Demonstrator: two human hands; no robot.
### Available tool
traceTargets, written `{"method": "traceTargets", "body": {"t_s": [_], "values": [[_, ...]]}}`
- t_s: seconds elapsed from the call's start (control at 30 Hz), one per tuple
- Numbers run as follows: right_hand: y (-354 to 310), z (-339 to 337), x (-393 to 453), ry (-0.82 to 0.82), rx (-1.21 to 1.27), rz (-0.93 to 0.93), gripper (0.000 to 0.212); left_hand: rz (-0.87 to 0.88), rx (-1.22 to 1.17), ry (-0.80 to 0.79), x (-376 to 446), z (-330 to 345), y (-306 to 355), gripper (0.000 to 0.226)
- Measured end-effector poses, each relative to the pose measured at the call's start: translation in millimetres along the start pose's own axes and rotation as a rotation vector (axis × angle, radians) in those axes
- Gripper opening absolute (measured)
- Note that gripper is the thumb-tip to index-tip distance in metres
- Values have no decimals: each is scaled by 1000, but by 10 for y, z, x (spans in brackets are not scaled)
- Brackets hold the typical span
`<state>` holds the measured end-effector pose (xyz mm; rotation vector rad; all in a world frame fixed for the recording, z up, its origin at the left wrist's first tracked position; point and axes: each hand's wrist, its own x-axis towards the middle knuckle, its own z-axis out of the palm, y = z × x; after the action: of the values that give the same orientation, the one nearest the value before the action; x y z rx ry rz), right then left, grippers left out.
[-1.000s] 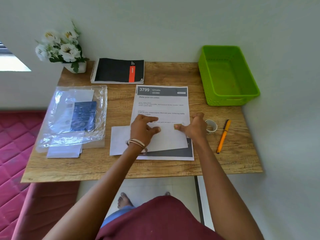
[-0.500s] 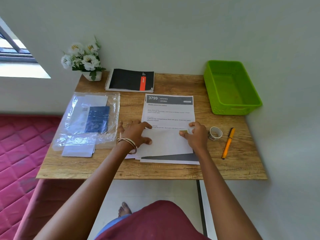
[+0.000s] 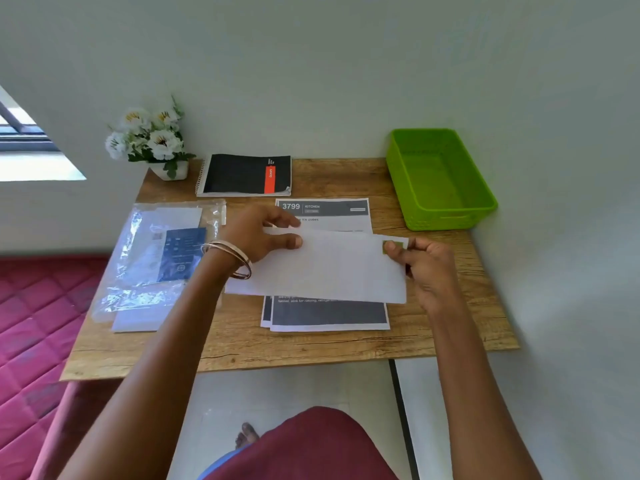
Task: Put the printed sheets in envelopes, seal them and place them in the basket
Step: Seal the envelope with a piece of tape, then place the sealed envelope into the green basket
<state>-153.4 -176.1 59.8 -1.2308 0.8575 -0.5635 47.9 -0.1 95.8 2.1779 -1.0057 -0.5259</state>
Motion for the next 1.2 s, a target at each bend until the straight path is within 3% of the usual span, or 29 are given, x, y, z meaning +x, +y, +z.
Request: {"method": "traceTargets", "body": {"t_s": [0.07,0.13,0.23,0.4,0.53,0.7,0.87,1.0,1.2], "values": [[-54,-110,-9,19,32,-2,9,-75,-43,124,7,11,37,50],[-105,-232,-21,26,82,0,18,-194,-210,110,2,39,33,60],[-205,-429,-34,33,165,8,18,-294,-434,0,7,143,50,56],[-340,-786,58,13,159,-3,13,-378,-593,142,149,372,295,56],[-377,-1104,203,48,-54,-74,11,-363,-566,159,327,516,561,33],[-598,-1354,319,-8,-174,-103,10,-161,-614,200,665,482,912,38],[-748,-1359,671,245,-14,-159,13,-138,-705,193,1025,521,1135,63],[-665,-1186,1135,471,81,-101,20,-166,-640,153,1036,675,1136,46],[-459,-992,1663,626,-344,-136,12,-259,-614,125,885,917,784,16]]}}
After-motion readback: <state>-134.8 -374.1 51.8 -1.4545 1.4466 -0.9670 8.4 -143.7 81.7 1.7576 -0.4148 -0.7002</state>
